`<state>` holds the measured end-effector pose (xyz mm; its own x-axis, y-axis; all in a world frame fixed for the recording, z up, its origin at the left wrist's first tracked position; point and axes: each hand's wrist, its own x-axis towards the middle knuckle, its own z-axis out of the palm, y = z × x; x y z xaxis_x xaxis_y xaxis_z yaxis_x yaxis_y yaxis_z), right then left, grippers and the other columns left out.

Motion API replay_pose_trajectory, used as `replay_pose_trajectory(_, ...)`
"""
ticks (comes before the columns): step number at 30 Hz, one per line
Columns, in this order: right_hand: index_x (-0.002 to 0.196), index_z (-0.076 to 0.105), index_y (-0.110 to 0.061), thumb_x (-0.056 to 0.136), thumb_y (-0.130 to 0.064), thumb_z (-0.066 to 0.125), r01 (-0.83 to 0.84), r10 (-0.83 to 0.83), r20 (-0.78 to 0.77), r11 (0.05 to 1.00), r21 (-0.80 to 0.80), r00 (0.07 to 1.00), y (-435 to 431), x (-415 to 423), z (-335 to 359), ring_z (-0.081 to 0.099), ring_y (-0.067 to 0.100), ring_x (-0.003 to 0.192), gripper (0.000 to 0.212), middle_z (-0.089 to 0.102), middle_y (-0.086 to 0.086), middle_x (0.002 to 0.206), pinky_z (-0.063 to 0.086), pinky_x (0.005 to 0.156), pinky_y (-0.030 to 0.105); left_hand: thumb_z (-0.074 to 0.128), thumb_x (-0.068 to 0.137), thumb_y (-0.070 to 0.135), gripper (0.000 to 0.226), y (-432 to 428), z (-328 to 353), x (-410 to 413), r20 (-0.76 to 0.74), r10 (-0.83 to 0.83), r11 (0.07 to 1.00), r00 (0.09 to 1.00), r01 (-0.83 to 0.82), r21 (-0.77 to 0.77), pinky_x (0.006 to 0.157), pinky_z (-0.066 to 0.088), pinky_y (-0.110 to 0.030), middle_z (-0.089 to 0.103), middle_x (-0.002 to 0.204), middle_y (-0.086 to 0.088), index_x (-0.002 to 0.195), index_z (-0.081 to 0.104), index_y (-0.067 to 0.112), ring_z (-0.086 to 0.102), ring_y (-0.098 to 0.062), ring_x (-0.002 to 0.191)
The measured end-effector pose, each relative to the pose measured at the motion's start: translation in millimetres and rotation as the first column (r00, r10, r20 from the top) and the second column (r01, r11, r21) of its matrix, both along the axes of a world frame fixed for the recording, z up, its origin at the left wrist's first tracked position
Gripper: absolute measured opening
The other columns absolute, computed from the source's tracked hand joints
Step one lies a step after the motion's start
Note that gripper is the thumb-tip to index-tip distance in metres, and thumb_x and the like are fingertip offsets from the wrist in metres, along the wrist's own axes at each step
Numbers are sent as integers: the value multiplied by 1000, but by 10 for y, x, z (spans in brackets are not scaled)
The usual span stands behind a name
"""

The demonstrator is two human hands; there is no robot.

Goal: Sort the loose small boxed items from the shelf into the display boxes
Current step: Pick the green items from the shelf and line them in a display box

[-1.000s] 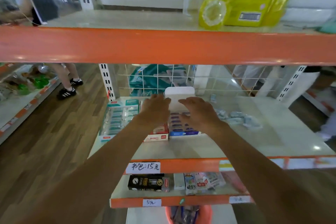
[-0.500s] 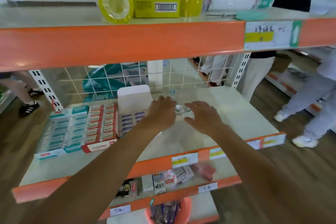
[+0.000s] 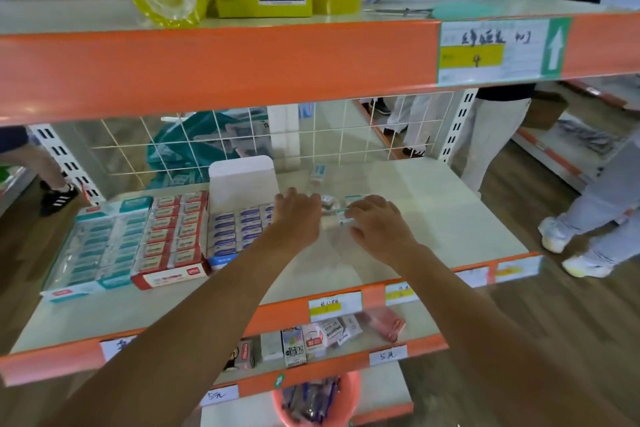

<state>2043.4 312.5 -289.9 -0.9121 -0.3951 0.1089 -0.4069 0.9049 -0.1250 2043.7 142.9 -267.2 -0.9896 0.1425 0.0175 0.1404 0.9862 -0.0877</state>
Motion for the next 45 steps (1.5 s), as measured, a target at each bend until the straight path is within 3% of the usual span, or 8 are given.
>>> replay_pose_trajectory(6, 102, 67, -7, 85, -16, 62, -27, 23, -54, 996, -80, 998, -37, -19, -31, 50, 32, 117, 19, 68, 10, 106, 40, 94, 40, 56, 86, 21, 29, -40, -52, 12, -63, 4, 991, 998, 5, 137, 89, 38, -39, 62, 106, -6, 115, 54, 18, 49, -25, 105)
replay_pose_trajectory(12, 127, 54, -18, 90, -31, 57, -47, 47, -19, 998, 31, 999, -98, 2, 82, 40, 26, 120, 38, 62, 4, 120, 38, 93, 39, 60, 85, 19, 23, -30, -9, 58, -217, 11, 937, 976, 66, 342, 91, 38, -34, 63, 109, 0, 108, 57, 20, 52, -19, 103)
replay_pose_trajectory(18, 109, 68, -12, 78, -27, 68, 50, -73, -150, 987, -154, 986, -117, 43, 114, 54, 34, 97, 34, 65, 13, 95, 48, 75, 40, 59, 86, 18, 33, -64, 91, 77, -235, -5, 907, 972, 103, 409, 86, 45, -35, 63, 113, -5, 118, 54, 16, 54, -24, 103)
replay_pose_trajectory(23, 101, 70, -9, 76, -19, 68, -4, -59, -174, 940, -341, 983, -189, 37, 259, 56, 34, 86, 27, 60, 14, 86, 50, 69, 39, 61, 85, 20, 31, -145, 150, 110, -206, 59, 879, 977, 47, 475, 85, 48, -34, 64, 109, -4, 115, 54, 17, 57, -23, 100)
replay_pose_trajectory(30, 106, 66, -10, 80, -24, 72, -106, 17, -174, 848, -520, 985, -448, 27, 402, 59, 19, 76, 30, 61, 8, 97, 46, 68, 26, 63, 87, 20, 32, -336, 263, 275, -169, 194, 847, 966, -79, 526, 93, 47, -33, 62, 113, -4, 117, 54, 15, 58, -22, 101)
replay_pose_trajectory(36, 114, 59, -9, 77, -6, 72, -184, 110, -154, 742, -644, 982, -802, 100, 448, 57, 16, 73, 39, 53, 3, 92, 51, 70, 26, 64, 87, 21, 35, -695, 297, 429, -152, 287, 808, 946, -154, 568, 94, 49, -35, 62, 116, -3, 119, 54, 15, 58, -22, 105)
replay_pose_trajectory(42, 116, 60, -2, 76, 4, 73, -161, 133, -94, 718, -677, 987, -1208, 144, 458, 59, 16, 91, 43, 52, 13, 111, 51, 80, 12, 66, 85, 19, 40, -1138, 405, 499, -180, 281, 806, 943, -130, 577, 83, 49, -27, 62, 118, -6, 122, 55, 11, 60, -21, 103)
replay_pose_trajectory(45, 116, 60, -3, 75, 7, 73, -187, 154, -107, 742, -644, 982, -1417, 179, 451, 61, 23, 98, 45, 51, 16, 113, 53, 84, 23, 67, 82, 17, 33, -1376, 408, 551, -191, 266, 800, 945, -106, 590, 79, 52, -29, 64, 113, -5, 113, 59, 13, 62, -21, 97)
